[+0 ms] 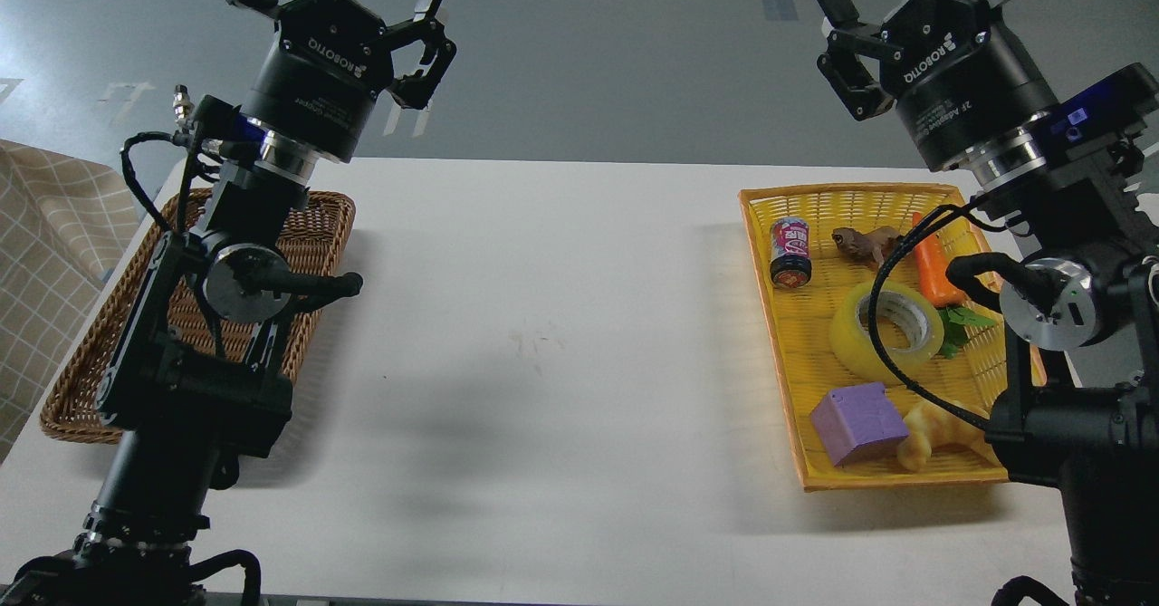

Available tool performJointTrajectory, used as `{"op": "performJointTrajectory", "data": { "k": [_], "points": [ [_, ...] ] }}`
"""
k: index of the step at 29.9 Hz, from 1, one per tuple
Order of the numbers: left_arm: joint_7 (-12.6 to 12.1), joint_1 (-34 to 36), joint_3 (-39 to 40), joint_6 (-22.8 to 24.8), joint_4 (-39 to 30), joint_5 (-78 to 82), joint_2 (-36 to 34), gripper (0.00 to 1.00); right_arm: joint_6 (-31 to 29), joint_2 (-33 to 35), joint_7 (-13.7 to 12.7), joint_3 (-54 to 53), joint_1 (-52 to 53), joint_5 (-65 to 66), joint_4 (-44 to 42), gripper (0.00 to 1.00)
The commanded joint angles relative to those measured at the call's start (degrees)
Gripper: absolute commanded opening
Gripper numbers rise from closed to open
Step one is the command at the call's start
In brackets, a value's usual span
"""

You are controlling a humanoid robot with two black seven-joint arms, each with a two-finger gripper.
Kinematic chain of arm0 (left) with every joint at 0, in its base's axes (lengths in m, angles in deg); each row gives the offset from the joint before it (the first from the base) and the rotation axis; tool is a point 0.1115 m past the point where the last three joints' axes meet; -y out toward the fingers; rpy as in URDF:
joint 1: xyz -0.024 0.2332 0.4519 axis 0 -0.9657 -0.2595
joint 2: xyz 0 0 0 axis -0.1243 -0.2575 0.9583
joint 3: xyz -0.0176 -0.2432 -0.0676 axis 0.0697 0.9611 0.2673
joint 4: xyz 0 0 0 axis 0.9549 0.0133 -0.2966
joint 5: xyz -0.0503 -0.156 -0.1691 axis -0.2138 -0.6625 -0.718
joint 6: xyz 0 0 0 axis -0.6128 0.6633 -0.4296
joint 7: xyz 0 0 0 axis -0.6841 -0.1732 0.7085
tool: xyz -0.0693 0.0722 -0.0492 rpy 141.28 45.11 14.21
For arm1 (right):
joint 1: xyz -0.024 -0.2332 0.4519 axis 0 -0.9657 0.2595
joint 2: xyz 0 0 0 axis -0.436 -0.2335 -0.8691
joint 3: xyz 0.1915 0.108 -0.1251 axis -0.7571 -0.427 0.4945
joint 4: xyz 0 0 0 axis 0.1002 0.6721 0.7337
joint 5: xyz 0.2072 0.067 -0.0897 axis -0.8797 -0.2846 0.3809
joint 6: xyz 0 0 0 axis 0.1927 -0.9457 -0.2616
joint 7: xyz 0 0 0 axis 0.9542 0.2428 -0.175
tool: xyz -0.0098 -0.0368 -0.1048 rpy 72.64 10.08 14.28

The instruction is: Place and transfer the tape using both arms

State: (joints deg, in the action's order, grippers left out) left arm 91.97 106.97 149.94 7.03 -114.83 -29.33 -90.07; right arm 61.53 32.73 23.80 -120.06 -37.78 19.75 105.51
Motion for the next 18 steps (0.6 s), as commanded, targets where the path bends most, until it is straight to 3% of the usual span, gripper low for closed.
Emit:
{"op": "performJointTrajectory", "data": {
  "k": [1, 18],
  "points": [
    [-0.21, -0.3, -0.15, -0.36, -0.01, -0.51, 0.23, 0.98, 0.03, 0.0, -0.01, 0.36, -0.09, 0.06, 0.0, 0.99],
    [0.5, -1.35, 0.02, -0.27, -0.36, -0.68, 0.14, 0.98, 0.03, 0.0, -0.09, 0.45, -0.7, -0.02, 1.22, 1.0]
  ]
}}
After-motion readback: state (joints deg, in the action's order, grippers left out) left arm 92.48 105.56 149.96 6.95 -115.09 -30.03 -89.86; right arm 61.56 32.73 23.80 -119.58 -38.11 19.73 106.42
